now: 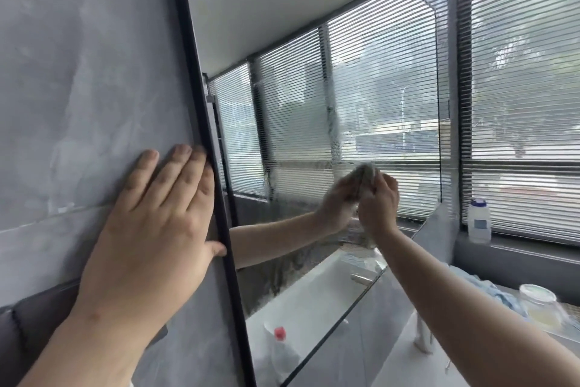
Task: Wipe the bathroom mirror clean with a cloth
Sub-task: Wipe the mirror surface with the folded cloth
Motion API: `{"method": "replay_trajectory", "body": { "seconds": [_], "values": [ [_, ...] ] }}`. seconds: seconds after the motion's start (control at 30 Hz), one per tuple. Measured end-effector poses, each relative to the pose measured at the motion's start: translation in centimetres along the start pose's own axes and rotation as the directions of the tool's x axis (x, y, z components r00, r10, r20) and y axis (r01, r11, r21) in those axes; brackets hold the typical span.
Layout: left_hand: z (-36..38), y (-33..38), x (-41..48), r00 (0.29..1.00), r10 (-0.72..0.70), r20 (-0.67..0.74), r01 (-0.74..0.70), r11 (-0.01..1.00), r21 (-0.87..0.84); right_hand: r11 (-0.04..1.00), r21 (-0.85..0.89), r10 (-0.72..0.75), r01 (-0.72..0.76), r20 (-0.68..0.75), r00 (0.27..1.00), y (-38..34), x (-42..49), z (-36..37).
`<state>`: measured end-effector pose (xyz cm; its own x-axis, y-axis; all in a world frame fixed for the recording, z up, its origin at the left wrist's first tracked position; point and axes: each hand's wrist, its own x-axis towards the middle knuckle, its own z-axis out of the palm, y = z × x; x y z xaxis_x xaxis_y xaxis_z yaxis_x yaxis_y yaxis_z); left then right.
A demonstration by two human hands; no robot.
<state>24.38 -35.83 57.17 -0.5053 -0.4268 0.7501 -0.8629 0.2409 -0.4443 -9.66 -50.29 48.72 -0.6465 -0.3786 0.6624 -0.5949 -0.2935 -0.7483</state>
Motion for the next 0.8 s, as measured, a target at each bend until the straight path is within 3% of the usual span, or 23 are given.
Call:
{"method": "replay_trajectory", "body": {
  "seconds": [0.1, 0.23, 0.33, 0.43, 0.5, 0.57, 0.63, 0.67, 0.7, 0.8],
  "values": [
    [0.1, 0.0, 0.1, 1.0, 0.005, 0.005, -0.005, 1.0, -0.001, 0.948, 0.007, 0.318, -0.318, -0.004, 0.948, 1.8, 0.5, 0.3],
    [0.3, -0.2, 0.1, 1.0, 0.012, 0.008, -0.011, 1.0, -0.012, 0.919, 0.058, 0.392, -0.39, -0.035, 0.919, -0.3, -0.6, 0.6],
    [0.3, -0.2, 0.0, 1.0, 0.014, 0.017, -0.014, 1.0, -0.015, 0.979, 0.105, 0.18, -0.172, -0.068, 0.981, -5.1, 0.6, 0.6],
    [0.0, -0.2, 0.0, 1.0, 0.016, 0.026, -0.015, 1.0, -0.022, 0.978, 0.101, -0.174, 0.183, -0.094, 0.98, -11.4, 0.3, 1.0],
    [-0.1, -0.2, 0.1, 1.0, 0.018, 0.025, -0.017, 1.0, -0.026, 0.876, 0.06, -0.473, 0.478, -0.08, 0.877, -15.0, -2.0, 1.0],
    [-0.2, -0.2, 0.1, 0.999, 0.018, 0.03, -0.017, 1.0, -0.024, 0.701, 0.067, -0.707, 0.71, -0.063, 0.704, -16.8, -4.2, 0.7],
    [-0.3, -0.2, 0.0, 0.999, 0.016, 0.038, -0.015, 1.0, -0.028, 0.568, 0.061, -0.821, 0.821, -0.032, 0.57, -16.4, -4.5, 0.5],
    [-0.4, -0.2, 0.0, 0.999, 0.014, 0.042, -0.012, 0.999, -0.031, 0.559, 0.04, -0.829, 0.828, -0.018, 0.56, -15.8, -3.7, 0.3],
    [-0.5, -0.3, 0.1, 0.999, 0.012, 0.047, -0.011, 0.999, -0.036, 0.596, 0.012, -0.803, 0.803, -0.009, 0.596, -15.2, -2.7, 0.2],
    [-1.1, -0.6, 0.4, 1.0, 0.009, 0.023, -0.008, 0.998, -0.061, 0.853, 0.025, -0.521, 0.521, -0.012, 0.854, -12.4, 1.1, 0.1]
  ]
}}
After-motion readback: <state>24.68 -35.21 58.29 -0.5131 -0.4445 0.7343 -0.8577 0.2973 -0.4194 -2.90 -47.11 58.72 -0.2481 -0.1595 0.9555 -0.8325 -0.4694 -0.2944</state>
